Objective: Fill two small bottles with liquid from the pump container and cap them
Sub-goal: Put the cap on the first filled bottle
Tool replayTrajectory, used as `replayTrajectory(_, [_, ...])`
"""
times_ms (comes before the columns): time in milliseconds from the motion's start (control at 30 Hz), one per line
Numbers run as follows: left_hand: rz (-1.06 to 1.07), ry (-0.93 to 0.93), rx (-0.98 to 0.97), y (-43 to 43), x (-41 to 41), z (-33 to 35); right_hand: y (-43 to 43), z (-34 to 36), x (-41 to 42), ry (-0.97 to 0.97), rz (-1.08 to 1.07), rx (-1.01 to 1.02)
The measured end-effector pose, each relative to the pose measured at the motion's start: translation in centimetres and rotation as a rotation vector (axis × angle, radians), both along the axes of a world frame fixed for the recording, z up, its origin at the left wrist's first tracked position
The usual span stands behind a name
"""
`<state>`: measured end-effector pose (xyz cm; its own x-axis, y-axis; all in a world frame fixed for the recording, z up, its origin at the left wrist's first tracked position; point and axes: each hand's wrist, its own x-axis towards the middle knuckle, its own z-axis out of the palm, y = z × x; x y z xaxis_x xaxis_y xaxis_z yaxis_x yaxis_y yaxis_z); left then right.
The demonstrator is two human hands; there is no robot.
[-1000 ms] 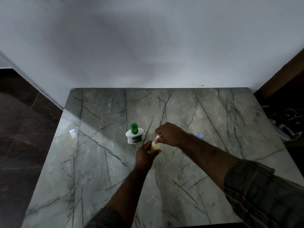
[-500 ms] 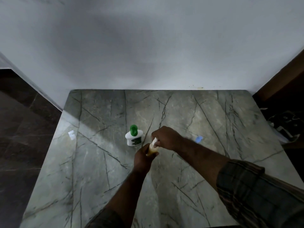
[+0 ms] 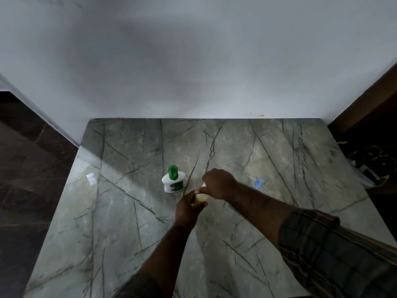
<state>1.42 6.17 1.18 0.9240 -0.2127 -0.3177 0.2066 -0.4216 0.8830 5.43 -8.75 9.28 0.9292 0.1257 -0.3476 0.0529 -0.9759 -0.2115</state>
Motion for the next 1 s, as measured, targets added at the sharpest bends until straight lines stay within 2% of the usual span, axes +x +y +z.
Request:
replayTrajectory(67, [-0.009, 0.012, -0.003, -0.1, 0.0, -0.1, -0.1, 0.2, -0.3, 0.011, -0.002, 0.074])
replayTrajectory(167, [0.002, 0.019, 0.004, -0.2, 0.2, 0.0, -0.3, 0.1, -0.4, 0.051, 0.131, 0.174])
replayTrajectory(267, [-0.002, -0.022, -0.008, -0.3, 0.1, 0.0, -0.1, 0.3, -0.1, 0.004, 0.077, 0.063])
replayTrajectory(333, [-0.012, -0.037, -0.018, -0.3, 0.1, 0.0, -0.3, 0.2, -0.1, 0.048, 0.023, 0.009])
replayTrajectory(400, [-0.014, -0.028, -0.012, -0.2, 0.2, -0.1, -0.5, 0.4, -0.3, 0.096, 0.051, 0.097])
replayTrajectory(500, [-0.012, -0.035, 0.017, -0.2, 0.3, -0.2, -1.0, 0.2, -0.3, 0.059, 0.154, 0.181])
replayTrajectory(700, [-0.027, -0.055, 0.009, -0.6, 0.3, 0.1, -0.7, -1.0, -0.2, -0.068, -0.07, -0.034])
replayTrajectory(767, [-0.03, -0.056, 0.015, -0.5, 0.5, -0.1, -0.9, -0.8, -0.4, -0.021, -0.102, 0.044])
replayTrajectory(867, [-0.03, -0.03, 0.041, -0.4, 0.8, -0.2, -1.3, 0.1, -0.6, 0.063, 0.073, 0.215])
replayTrajectory(933, [-0.023, -0.02, 0.051, -0.5, 0.8, -0.2, -1.2, 0.5, -0.6, 0.034, 0.135, 0.218])
replayTrajectory(1000, [-0.042, -0.015, 0.055, -0.6, 0.8, -0.3, -1.0, 0.7, -0.4, 0.023, 0.091, 0.184])
